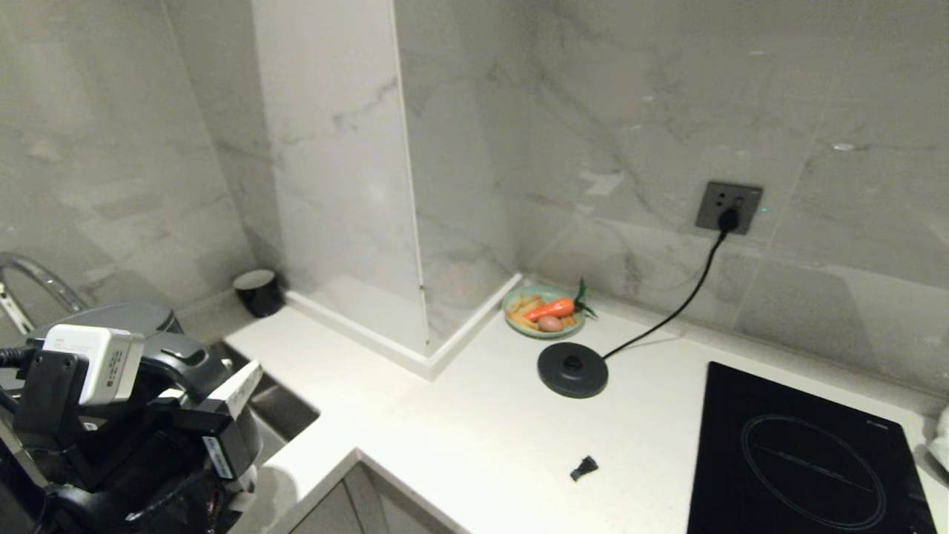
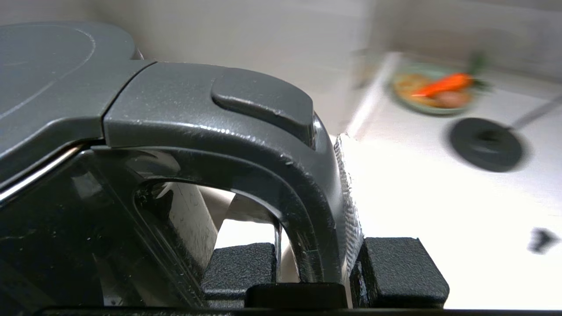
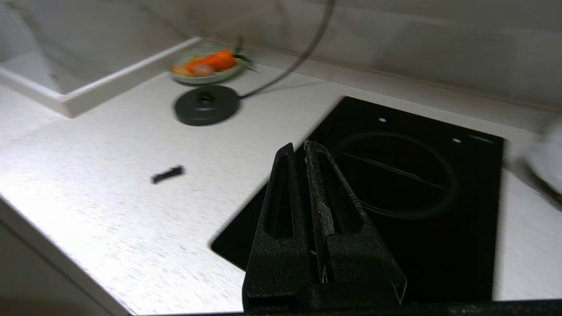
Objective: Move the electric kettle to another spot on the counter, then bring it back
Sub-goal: Place it by the sink
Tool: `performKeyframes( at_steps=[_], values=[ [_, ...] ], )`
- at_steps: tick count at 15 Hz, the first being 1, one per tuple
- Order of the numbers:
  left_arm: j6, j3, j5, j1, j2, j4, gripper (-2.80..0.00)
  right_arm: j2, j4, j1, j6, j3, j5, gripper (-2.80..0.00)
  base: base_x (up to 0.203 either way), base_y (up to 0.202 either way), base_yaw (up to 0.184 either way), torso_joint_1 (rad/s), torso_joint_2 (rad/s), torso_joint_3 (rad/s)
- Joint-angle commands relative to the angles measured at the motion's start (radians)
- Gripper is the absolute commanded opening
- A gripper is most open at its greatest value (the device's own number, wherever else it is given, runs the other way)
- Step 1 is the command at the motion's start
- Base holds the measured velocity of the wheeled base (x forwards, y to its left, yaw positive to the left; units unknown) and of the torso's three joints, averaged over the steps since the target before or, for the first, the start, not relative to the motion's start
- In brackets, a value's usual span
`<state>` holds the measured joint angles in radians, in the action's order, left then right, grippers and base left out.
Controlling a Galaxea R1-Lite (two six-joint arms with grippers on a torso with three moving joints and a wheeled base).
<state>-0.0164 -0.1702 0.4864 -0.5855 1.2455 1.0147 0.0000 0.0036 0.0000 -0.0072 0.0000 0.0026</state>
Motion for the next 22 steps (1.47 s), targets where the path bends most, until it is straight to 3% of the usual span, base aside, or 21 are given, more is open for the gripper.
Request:
performKeyframes(
  at_steps=[1,10,15,19,22],
  values=[
    [0.0,-0.002,0.003,0.0,0.002,0.007,-2.8,0.0,-0.001,0.0,0.0,0.0,0.0,-2.8,-0.003,-0.013,0.175,0.0,0.0,0.0],
    [0.0,-0.002,0.004,0.001,0.005,0.007,-2.8,0.0,0.001,0.0,0.0,0.0,0.0,-2.8,-0.002,-0.008,0.172,0.002,0.0,0.003],
    [-0.004,0.0,0.008,0.029,0.012,0.007,-2.8,0.0,0.001,0.0,0.0,0.0,0.0,-2.8,0.0,-0.003,0.032,0.001,0.0,0.0],
    [-0.045,-0.016,-0.016,0.188,0.083,0.009,-2.8,0.0,-0.001,0.0,0.001,0.0,0.0,-2.8,0.0,0.0,0.0,0.0,0.0,0.0],
    [-0.06,-0.02,-0.21,0.357,0.12,0.01,-2.8,0.0,-0.001,0.0,0.0,0.0,0.0,-2.8,0.0,0.0,0.0,0.0,0.0,0.0]
  ],
)
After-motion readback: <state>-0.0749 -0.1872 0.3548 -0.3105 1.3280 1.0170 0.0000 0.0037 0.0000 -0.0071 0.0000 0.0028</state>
